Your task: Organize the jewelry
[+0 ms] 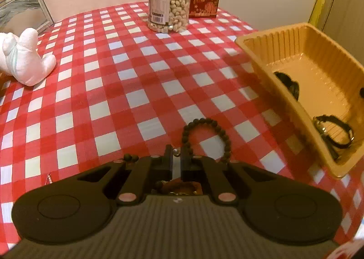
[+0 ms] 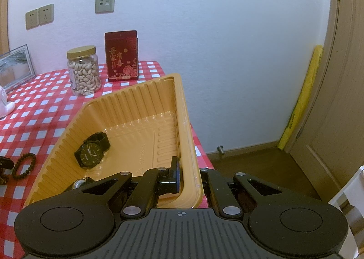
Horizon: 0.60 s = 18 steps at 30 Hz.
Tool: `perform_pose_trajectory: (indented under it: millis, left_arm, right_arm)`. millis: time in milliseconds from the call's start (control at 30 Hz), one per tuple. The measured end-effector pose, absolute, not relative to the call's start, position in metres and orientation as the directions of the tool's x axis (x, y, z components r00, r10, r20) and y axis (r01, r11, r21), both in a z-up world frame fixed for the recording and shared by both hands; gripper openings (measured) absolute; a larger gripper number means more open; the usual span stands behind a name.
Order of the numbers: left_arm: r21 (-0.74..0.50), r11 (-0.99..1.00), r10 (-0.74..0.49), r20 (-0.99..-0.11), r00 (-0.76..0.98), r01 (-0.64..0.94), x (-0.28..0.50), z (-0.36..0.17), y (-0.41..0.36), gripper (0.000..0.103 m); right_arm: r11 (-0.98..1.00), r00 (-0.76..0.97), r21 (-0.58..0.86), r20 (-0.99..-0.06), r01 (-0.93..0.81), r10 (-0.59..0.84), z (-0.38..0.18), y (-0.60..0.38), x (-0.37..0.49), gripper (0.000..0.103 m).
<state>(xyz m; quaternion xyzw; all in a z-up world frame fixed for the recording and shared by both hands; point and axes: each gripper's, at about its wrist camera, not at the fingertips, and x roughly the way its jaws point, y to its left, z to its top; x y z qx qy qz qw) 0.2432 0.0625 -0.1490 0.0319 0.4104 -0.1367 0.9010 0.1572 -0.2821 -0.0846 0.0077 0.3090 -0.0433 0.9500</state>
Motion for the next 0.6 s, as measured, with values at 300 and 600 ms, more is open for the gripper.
perform_pose_trajectory:
  millis: [300,600]
  left_arm:
    - [-0.133,0.944,-0.307,-0.690,0.655,0.302,0.236,-0.119,0.043,0.005]
    - [-0.192,0.874,-0.455,-0.644,0.615,0.446,0.239,-0.101,-0.018,0.005]
  right_arm:
    - [0.996,0.806,-0.011,-0.587,0.086,-0.076,-0.084,-0.282,0.157,0.005]
    - [0.997,0.810,-0.009,-0.582,0.080,-0.071,-0.084,-0.281,0.155,0.004]
